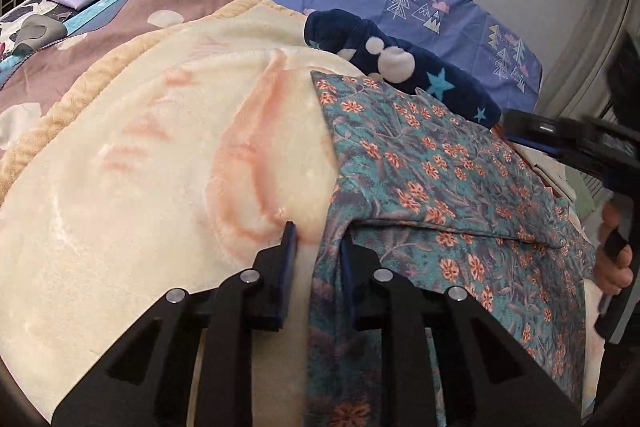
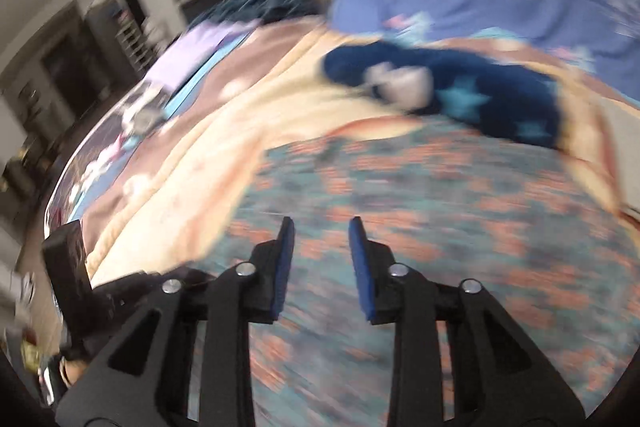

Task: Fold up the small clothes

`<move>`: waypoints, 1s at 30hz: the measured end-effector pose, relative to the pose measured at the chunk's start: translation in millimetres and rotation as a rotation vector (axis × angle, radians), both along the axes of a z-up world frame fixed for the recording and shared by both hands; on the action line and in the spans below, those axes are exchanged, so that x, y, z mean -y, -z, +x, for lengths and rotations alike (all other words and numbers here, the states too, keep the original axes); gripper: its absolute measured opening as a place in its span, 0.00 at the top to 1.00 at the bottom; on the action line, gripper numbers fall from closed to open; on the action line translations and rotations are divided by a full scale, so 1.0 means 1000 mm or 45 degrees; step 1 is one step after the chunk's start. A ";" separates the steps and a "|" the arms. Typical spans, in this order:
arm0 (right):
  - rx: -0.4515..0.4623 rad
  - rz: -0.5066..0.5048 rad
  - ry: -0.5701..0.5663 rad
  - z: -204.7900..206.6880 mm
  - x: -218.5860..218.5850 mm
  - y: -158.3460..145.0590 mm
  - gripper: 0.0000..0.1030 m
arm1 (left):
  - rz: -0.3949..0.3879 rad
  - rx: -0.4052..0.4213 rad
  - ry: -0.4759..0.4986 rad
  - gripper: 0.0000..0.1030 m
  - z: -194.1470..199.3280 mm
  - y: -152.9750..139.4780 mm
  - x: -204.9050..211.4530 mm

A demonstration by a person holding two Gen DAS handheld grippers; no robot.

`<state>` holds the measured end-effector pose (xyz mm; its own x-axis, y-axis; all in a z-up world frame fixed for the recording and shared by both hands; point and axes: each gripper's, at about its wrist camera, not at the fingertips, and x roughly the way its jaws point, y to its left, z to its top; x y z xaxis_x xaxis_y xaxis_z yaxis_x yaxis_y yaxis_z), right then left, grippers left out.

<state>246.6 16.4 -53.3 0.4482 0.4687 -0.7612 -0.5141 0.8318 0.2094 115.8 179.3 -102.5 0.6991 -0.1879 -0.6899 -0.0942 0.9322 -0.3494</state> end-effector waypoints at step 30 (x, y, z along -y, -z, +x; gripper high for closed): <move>-0.170 0.058 0.753 -0.025 0.223 0.072 0.87 | 0.052 0.219 0.120 0.83 -0.016 -0.084 0.031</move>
